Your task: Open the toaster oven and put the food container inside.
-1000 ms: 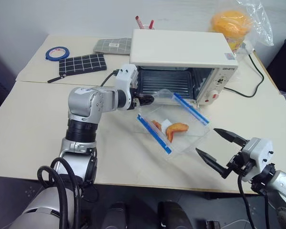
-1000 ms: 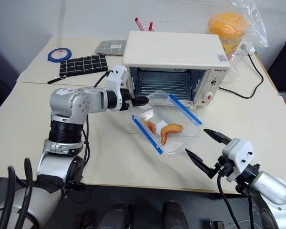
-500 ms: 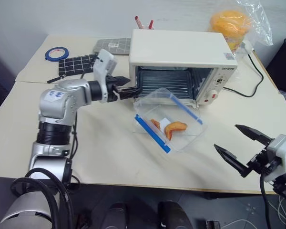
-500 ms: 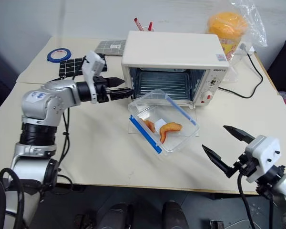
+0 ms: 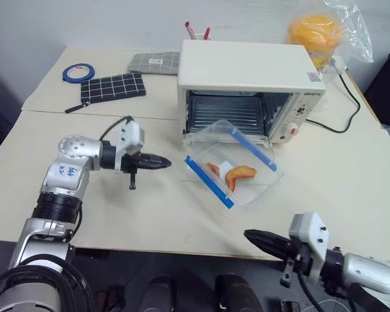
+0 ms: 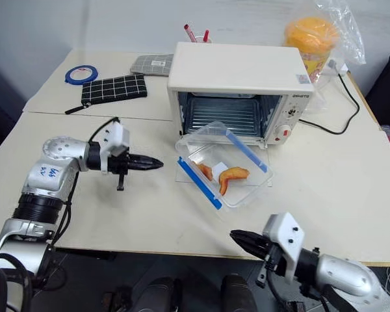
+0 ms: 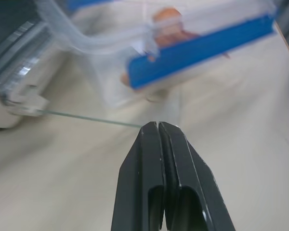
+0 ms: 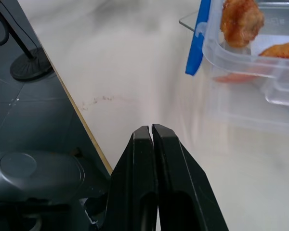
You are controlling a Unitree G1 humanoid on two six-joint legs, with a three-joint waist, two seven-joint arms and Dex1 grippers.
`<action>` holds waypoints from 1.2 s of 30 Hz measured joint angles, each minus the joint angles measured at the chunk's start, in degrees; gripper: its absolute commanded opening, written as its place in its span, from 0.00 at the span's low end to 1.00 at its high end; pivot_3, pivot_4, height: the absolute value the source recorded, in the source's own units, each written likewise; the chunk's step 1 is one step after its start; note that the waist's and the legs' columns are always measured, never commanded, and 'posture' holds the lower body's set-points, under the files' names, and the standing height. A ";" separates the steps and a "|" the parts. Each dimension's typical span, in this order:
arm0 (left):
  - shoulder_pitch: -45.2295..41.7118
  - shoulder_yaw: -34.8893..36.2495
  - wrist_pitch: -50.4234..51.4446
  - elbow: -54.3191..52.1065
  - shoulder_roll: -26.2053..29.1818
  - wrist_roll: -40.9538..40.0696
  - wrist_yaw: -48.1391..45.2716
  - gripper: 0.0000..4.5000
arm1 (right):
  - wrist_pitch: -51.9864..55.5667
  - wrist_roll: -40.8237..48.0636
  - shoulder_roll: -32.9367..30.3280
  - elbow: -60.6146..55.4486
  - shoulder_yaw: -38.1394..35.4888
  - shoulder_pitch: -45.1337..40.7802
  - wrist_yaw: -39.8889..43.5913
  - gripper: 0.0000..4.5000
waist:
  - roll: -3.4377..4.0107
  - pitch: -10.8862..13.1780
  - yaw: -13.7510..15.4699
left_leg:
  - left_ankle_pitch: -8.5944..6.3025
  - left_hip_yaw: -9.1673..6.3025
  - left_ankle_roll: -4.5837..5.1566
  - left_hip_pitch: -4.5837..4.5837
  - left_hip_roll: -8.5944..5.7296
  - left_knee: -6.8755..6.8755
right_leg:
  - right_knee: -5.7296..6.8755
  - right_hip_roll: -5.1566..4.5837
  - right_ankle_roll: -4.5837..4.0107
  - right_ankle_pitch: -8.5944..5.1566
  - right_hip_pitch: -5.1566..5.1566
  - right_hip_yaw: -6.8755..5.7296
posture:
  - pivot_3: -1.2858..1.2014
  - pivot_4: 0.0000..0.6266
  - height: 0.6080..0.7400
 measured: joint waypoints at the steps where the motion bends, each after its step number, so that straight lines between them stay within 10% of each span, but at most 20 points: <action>1: 0.13 -0.08 -0.40 0.64 -0.63 0.31 0.17 0.01 | 0.14 -1.03 1.25 0.91 1.96 -2.38 -0.79 0.00 | -0.01 -0.01 -0.04 | 0.00 0.00 0.00 -0.01 0.00 0.06 | 0.00 -0.01 0.00 0.00 -0.01 0.01 | 0.52 0.24 1.00; 11: 3.73 -1.55 -2.20 0.04 -6.04 2.41 3.81 0.01 | 3.36 -2.99 9.66 5.31 9.60 -13.48 -8.07 0.00 | 0.00 0.00 -0.15 | -0.03 -0.03 0.06 -0.08 -0.01 0.09 | 0.24 -0.06 0.00 0.00 -0.03 -0.05 | 0.52 0.24 1.00; 22: 6.17 -1.93 -1.28 -4.19 -11.10 2.40 9.85 0.01 | 5.34 -2.64 0.62 10.00 -3.75 -14.79 -4.39 0.00 | 0.00 0.00 -0.21 | -0.08 -0.02 0.15 -0.07 -0.01 0.17 | 0.27 -0.04 0.01 0.01 0.00 -0.04 | 0.52 0.24 1.00; 36: 7.08 -2.26 0.62 -6.05 -18.19 2.08 16.13 0.01 | -5.79 -11.83 0.42 26.82 -1.62 -25.32 1.96 0.00 | 0.00 0.00 -0.17 | -0.07 0.01 0.14 -0.07 0.00 0.27 | 0.27 -0.03 0.02 0.01 0.00 -0.02 | 0.52 0.24 1.00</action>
